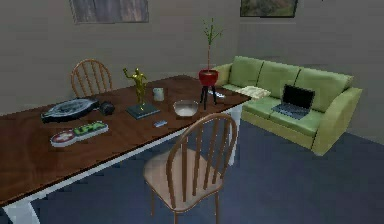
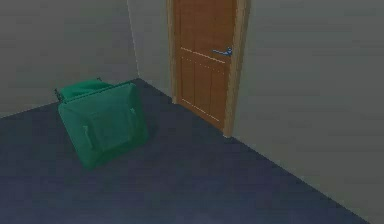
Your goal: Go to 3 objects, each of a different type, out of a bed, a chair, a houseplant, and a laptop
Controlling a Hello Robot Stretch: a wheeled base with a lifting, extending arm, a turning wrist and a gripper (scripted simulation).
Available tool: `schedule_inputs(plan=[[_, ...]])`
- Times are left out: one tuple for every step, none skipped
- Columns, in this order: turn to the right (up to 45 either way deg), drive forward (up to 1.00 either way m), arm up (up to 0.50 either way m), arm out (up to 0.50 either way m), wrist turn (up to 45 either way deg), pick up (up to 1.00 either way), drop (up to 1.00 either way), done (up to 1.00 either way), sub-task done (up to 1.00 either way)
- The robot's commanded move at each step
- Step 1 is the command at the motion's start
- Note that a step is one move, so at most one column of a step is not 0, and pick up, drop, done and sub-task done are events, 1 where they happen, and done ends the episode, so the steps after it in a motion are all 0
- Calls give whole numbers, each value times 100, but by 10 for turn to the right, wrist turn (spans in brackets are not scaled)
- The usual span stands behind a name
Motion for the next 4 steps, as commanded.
schedule_inputs(plan=[[0,0,0,0,0,0,0,0,100],[30,0,0,0,0,0,0,0,0],[0,20,0,0,0,0,0,0,0],[450,0,0,0,0,0,0,0,0]])
